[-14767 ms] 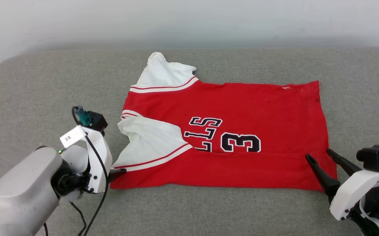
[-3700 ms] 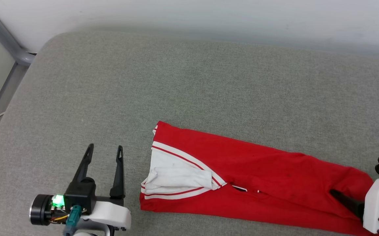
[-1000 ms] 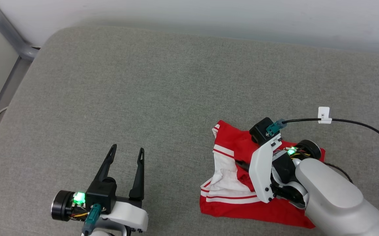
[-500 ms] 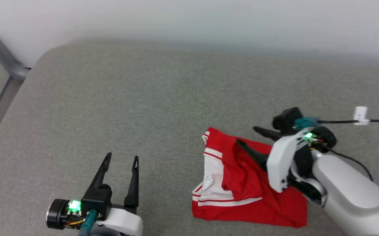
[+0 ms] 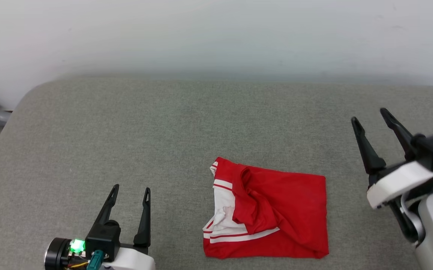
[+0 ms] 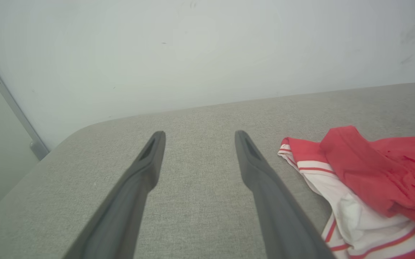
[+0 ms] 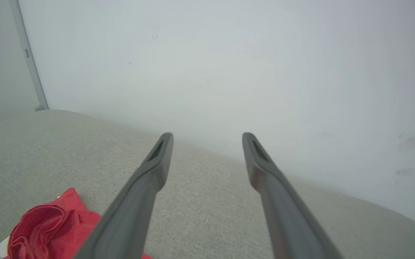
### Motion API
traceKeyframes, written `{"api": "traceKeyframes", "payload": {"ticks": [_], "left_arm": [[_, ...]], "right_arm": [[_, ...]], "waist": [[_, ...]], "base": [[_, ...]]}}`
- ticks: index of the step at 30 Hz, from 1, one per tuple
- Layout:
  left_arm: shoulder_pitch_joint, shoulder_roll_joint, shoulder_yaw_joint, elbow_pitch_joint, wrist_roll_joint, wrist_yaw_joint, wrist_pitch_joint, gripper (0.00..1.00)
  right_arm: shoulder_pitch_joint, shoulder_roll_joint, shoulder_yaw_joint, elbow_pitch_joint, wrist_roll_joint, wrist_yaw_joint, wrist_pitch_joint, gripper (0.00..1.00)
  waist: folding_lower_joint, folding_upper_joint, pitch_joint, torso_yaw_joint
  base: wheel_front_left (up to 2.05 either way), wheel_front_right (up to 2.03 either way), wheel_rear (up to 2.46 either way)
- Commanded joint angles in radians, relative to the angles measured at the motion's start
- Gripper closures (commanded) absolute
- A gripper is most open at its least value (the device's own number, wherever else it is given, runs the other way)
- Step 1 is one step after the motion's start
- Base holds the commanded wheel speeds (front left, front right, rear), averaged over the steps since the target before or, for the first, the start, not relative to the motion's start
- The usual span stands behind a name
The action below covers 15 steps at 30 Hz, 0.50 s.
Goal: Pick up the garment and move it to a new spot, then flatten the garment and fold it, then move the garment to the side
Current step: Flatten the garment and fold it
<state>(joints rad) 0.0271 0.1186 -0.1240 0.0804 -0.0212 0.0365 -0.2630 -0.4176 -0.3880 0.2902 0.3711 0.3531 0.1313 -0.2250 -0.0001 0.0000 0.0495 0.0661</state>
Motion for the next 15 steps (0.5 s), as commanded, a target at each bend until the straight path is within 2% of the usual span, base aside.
{"api": "traceKeyframes", "payload": {"ticks": [1, 5, 6, 11, 15], "left_arm": [[0.011, 0.006, 0.003, -0.004, 0.003, 0.003, -0.002, 0.00], [0.028, 0.010, 0.009, -0.010, 0.002, 0.005, -0.002, 0.00], [0.028, 0.010, 0.009, -0.010, 0.002, 0.005, -0.002, 0.00], [0.046, 0.013, 0.020, -0.016, -0.003, 0.010, -0.002, 0.00], [0.059, 0.015, 0.027, -0.023, -0.005, 0.015, -0.002, 0.00]], "right_arm": [[0.060, 0.048, -0.067, -0.023, -0.041, -0.001, -0.021, 0.00], [0.160, 0.132, -0.197, -0.096, -0.125, -0.001, -0.037, 0.00], [0.160, 0.132, -0.197, -0.096, -0.125, -0.001, -0.037, 0.00], [0.283, 0.222, -0.314, -0.213, -0.171, -0.001, -0.040, 0.00], [0.377, 0.267, -0.365, -0.280, -0.187, -0.001, -0.040, 0.00]], "waist": [[0.0001, 0.0000, -0.014, -0.012], [0.0001, 0.0000, -0.028, -0.026], [0.0001, 0.0000, -0.028, -0.026], [0.0001, 0.0000, -0.046, -0.036], [0.0001, 0.0000, -0.055, -0.036]], "base": [[0.00, 0.00, 0.00], [0.00, 0.00, 0.00], [0.00, 0.00, 0.00], [0.00, 0.00, 0.00], [0.00, 0.00, 0.00]]}}
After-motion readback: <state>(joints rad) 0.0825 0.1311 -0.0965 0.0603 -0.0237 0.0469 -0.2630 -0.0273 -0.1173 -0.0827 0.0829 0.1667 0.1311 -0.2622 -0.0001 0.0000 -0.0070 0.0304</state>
